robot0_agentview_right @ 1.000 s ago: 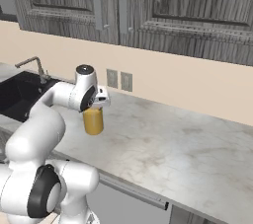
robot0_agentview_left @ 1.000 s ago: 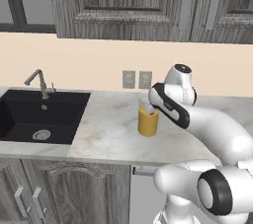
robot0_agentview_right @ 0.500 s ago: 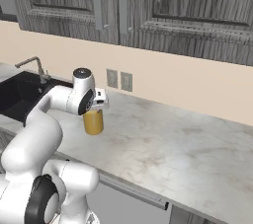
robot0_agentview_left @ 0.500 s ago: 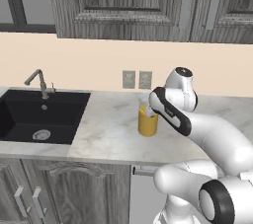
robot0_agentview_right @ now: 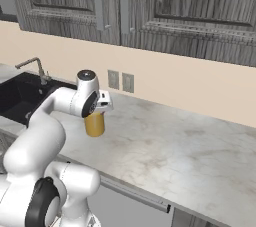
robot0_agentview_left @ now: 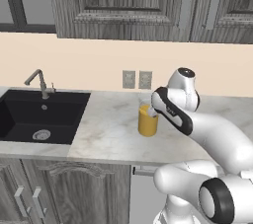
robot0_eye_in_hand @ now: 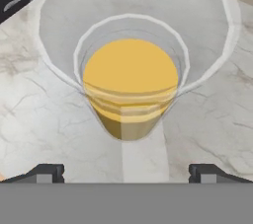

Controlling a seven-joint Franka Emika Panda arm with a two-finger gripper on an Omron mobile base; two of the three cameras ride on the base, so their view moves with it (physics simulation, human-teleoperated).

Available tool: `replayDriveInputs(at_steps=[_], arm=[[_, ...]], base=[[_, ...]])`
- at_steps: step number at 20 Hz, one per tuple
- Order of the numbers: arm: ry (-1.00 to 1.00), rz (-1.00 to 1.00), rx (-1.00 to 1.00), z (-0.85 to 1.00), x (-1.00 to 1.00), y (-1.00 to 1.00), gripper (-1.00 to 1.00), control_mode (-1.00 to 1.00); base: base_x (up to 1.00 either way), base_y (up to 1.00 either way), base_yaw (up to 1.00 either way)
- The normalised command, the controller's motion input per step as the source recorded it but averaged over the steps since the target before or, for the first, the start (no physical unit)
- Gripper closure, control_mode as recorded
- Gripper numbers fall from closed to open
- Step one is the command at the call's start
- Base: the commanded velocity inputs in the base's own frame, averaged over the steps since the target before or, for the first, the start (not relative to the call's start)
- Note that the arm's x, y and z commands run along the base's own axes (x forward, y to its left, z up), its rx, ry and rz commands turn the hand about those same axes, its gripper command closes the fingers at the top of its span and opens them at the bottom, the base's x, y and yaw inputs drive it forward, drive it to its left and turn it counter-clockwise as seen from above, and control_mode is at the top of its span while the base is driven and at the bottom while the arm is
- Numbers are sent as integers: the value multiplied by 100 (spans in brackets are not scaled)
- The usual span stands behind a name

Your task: There is a tray on the dining counter. Grab the cup, mug, and pitcher and place them on the tray. The pitcher may be placed next to the tray if it cannot fit the tray.

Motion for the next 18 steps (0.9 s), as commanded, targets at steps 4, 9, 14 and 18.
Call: replayDriveInputs(at_steps=[4, 9, 14, 18], arm=[[0, 0, 0, 0, 6, 0, -100, -100], [0, 0, 0, 0, 1, 0, -100, -100], [0, 0, 2, 1, 6, -1, -100, -100], [0, 0, 4, 2, 1, -5, -100, -100]], base=[[0, 0, 0], [0, 0, 0], [0, 0, 0], [0, 0, 0]])
